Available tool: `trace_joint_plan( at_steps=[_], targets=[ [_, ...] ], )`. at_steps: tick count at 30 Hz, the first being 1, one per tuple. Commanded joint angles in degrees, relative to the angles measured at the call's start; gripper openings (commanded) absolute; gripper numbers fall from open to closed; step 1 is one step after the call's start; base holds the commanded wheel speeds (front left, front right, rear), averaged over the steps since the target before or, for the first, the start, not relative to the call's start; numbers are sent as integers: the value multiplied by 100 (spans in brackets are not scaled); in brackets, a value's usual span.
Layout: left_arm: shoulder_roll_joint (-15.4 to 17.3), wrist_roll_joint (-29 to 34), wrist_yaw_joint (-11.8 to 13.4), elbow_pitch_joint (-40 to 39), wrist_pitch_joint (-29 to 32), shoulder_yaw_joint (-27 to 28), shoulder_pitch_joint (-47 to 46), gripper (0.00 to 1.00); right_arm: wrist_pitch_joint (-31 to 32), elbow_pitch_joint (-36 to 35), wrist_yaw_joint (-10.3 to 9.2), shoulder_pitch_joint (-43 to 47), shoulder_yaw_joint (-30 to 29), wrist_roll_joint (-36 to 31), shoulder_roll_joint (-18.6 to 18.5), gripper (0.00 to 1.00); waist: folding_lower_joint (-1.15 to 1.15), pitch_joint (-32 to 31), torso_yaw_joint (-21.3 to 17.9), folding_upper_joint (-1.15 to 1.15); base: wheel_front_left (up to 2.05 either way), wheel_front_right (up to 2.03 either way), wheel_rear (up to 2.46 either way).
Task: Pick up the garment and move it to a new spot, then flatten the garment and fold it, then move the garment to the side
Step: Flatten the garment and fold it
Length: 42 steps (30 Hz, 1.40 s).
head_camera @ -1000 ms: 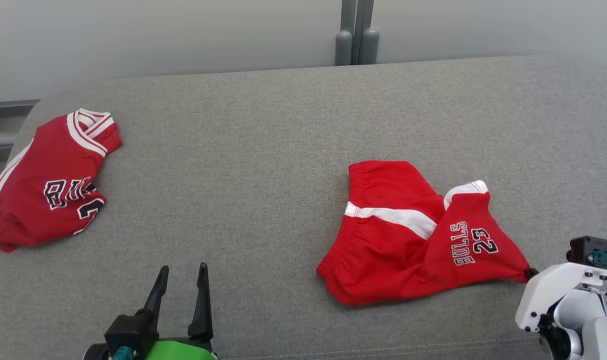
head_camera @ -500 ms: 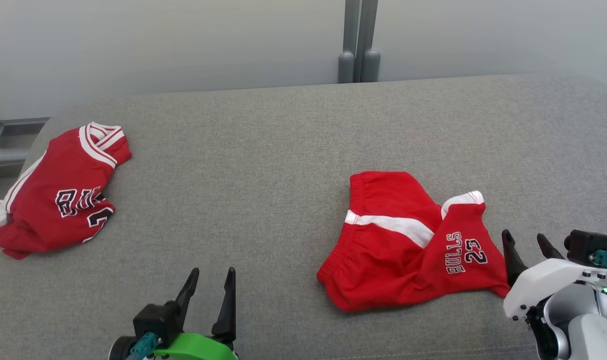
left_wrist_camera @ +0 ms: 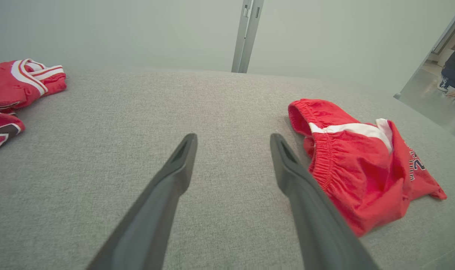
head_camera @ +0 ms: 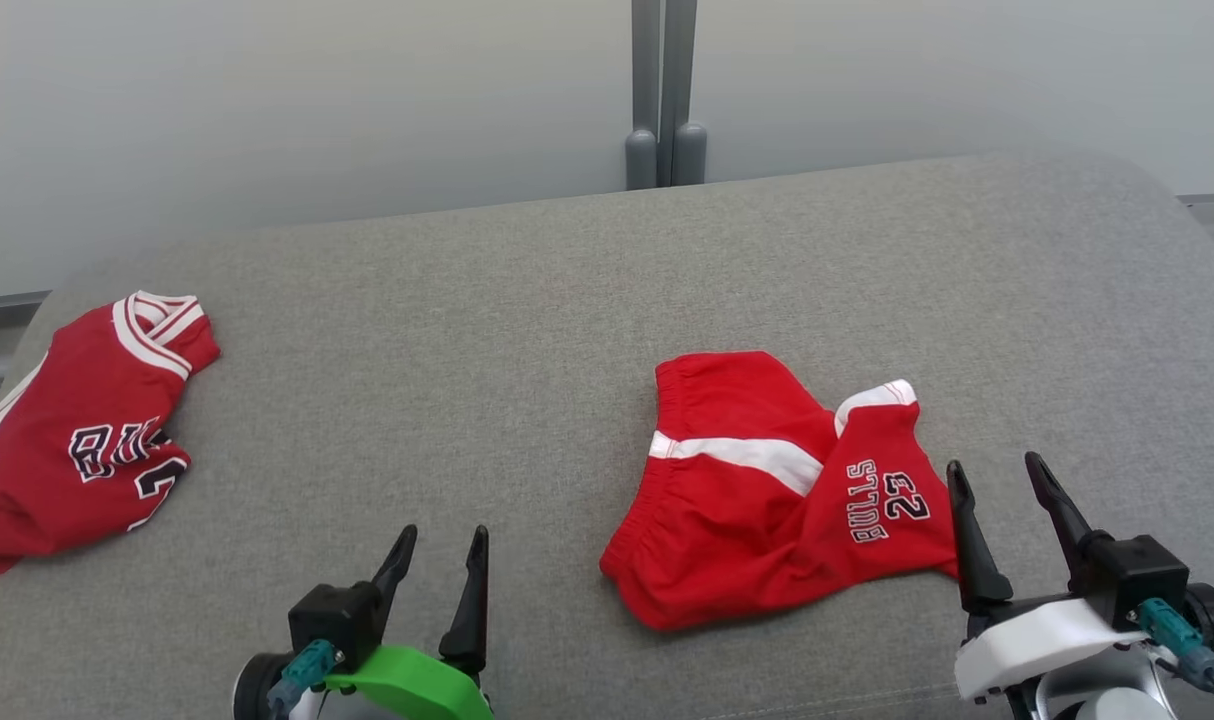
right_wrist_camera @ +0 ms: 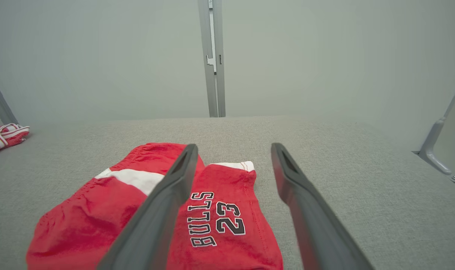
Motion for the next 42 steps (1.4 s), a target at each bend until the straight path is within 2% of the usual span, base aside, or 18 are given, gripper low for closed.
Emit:
trace_joint_plan(
  at_steps=[1, 11, 18, 24, 27, 33, 34, 39, 40, 42],
  targets=[
    [39, -49, -46, 42, 53, -35, 19, 100, -61, -59, -2, 103, 37, -118, -18, 100, 0, -45, -102, 0, 0, 0, 0],
    [41, -436, -332, 542, 888, -426, -700, 100, -166, -195, -2, 188, 246, -258, -16, 100, 0, 129, -777, 0, 0, 0, 0],
    [9, -871, -333, 1027, 1562, -554, -1451, 100, -182, -155, -2, 91, 368, -150, -16, 100, 0, 345, -1225, 0, 0, 0, 0],
    [0, -1299, -64, 1395, 2298, -577, -2089, 100, -185, -132, -2, 16, 463, -61, -15, 100, 0, 551, -1489, 0, 0, 0, 0],
    [0, -1589, 101, 1449, 2478, -614, -2332, 100, -192, -111, -2, -17, 486, -7, -15, 100, 0, 669, -1567, 0, 0, 0, 0],
    [0, -1708, 365, 1636, 2750, -715, -2673, 100, -211, -75, -2, -91, 529, 54, -15, 100, 0, 827, -1652, 0, 0, 0, 0],
    [1, -1744, 477, 1739, 2830, -714, -2751, 100, -217, -56, -2, -115, 540, 70, -14, 100, 0, 872, -1667, 0, 0, 0, 0],
    [0, -1798, 618, 1915, 2952, -736, -2899, 100, -225, -16, -2, -147, 579, 101, -15, 100, 0, 948, -1702, 0, 0, 0, 0],
    [1, -1833, 615, 1935, 2957, -741, -2901, 93, -226, -10, -2, -151, 579, 114, -15, 100, 0, 957, -1700, 0, 0, 0, 0],
    [1, -1859, 594, 1958, 2974, -771, -2932, 42, -230, 2, -2, -152, 577, 125, -15, 100, 0, 972, -1688, 0, 0, 0, 0]
  ],
)
